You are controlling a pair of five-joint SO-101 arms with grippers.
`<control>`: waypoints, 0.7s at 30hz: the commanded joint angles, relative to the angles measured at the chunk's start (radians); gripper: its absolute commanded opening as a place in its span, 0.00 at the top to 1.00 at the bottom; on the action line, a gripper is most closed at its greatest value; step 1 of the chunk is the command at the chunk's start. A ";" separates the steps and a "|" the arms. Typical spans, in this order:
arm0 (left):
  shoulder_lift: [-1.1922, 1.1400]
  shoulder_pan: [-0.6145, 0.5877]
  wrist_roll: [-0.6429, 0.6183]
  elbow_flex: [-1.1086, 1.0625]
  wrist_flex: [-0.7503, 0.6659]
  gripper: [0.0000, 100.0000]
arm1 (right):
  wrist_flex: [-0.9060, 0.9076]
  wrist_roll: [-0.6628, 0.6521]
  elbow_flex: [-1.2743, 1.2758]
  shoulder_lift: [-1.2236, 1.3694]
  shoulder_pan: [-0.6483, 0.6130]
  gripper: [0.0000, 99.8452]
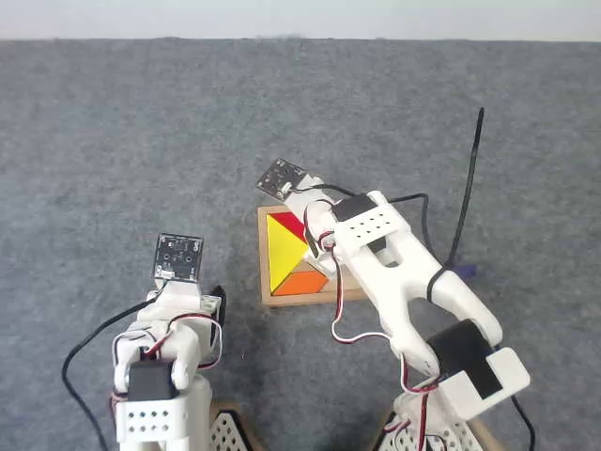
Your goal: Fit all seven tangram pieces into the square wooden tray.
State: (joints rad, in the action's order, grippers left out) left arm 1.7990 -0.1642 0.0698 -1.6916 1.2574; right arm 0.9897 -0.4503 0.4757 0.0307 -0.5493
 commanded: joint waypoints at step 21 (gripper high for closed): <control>0.028 0.002 0.006 0.008 0.009 0.85 | 0.002 -0.021 -0.061 -0.018 0.019 0.74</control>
State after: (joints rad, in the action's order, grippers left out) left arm 1.7990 -0.1642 0.0698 -1.6916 1.2574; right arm 0.9897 -0.4611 0.4757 0.0307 -0.5493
